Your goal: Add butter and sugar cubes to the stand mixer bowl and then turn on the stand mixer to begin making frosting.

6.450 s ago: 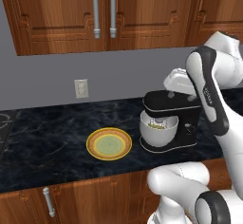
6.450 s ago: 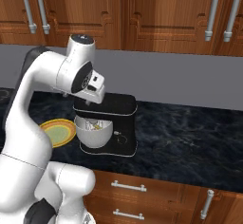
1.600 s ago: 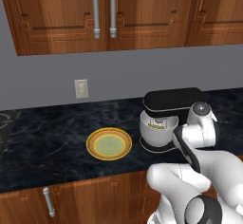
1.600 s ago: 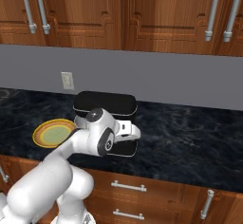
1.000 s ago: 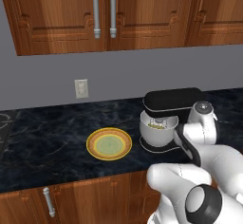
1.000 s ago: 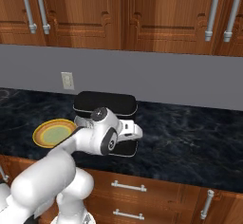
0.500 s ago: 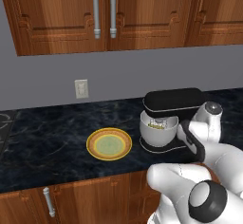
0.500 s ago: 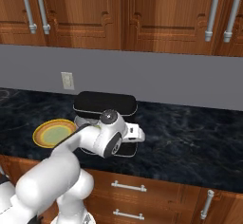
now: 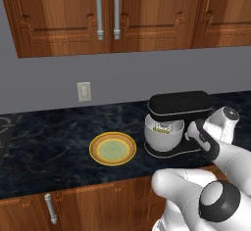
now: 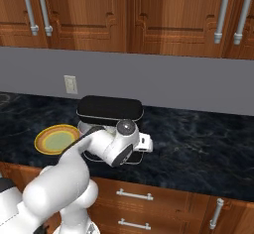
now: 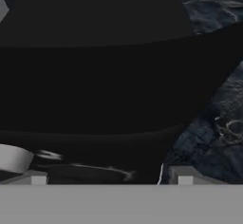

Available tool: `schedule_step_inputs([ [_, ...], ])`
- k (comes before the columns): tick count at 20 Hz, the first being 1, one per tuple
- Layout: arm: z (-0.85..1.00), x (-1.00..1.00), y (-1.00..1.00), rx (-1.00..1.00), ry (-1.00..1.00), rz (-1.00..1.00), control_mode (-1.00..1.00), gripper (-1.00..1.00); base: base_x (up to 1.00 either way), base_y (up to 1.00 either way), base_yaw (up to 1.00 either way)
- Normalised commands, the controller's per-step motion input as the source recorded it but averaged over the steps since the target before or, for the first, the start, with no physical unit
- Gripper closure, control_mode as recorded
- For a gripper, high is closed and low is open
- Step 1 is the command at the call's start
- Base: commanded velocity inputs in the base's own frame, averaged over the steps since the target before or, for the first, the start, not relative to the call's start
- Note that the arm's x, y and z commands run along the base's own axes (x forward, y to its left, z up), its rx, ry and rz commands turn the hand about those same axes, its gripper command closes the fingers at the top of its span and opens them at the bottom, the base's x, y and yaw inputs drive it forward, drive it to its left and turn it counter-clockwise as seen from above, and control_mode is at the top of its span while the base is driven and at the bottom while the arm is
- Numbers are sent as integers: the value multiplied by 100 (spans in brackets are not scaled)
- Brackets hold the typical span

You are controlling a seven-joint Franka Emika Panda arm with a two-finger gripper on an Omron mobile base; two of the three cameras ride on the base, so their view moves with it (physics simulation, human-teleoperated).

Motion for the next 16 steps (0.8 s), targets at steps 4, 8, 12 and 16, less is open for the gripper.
schedule_step_inputs([
  [4, 11, 14, -46, 20, 0, 0, -100, 100, 0, 0, 0],
  [8, 32, 19, -49, 20, 0, 0, -100, 100, 0, 0, 0],
  [12, 47, 19, -52, 19, 0, 0, -100, 100, 0, 0, 0],
  [16, 28, 10, -54, 17, 0, 0, -100, 100, 0, 0, 0],
])
